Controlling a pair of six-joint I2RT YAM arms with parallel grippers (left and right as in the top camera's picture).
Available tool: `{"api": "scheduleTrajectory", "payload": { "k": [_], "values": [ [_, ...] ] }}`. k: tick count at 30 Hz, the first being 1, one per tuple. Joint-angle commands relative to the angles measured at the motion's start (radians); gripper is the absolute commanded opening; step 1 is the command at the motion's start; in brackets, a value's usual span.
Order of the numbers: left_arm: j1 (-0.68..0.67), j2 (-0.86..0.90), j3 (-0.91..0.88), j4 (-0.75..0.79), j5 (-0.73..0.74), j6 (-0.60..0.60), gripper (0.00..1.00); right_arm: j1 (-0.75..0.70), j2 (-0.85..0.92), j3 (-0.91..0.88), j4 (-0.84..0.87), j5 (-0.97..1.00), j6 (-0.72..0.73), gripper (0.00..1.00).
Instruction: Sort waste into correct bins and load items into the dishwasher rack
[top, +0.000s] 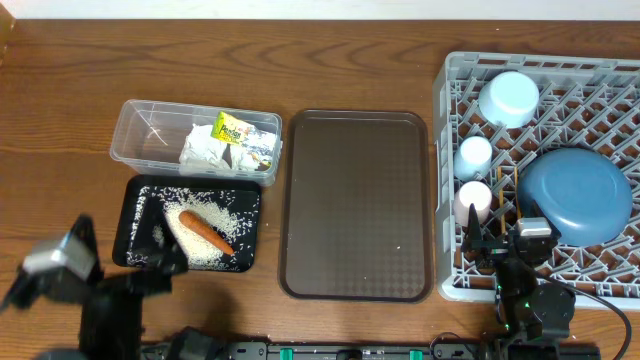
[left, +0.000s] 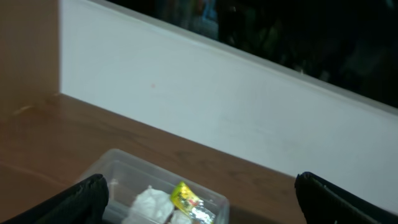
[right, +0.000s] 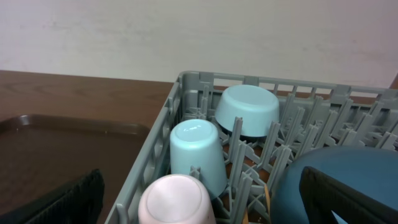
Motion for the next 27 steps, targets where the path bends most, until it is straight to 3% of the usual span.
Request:
{"api": "scheduleTrajectory", "payload": {
  "k": [1, 9, 17, 27],
  "values": [
    [0.036, -0.073, -0.084, -0.008, 0.016, 0.007, 0.99, -0.006, -0.007, -0.002, -0.004, 0.006, 0.013, 0.99],
    [0.11, -0.233, -0.36, 0.039, 0.145, -0.003, 0.99, -0.006, -0.007, -0.002, -0.004, 0.006, 0.013, 0.99],
    [0.188, -0.313, -0.638, 0.319, 0.311, -0.003, 0.98, -0.006, -0.007, -0.002, -0.004, 0.006, 0.013, 0.99],
    [0.189, -0.313, -0.88, 0.596, 0.315, -0.004, 0.99, -0.006, -0.007, -0.002, -0.004, 0.006, 0.013, 0.99]
  ]
}}
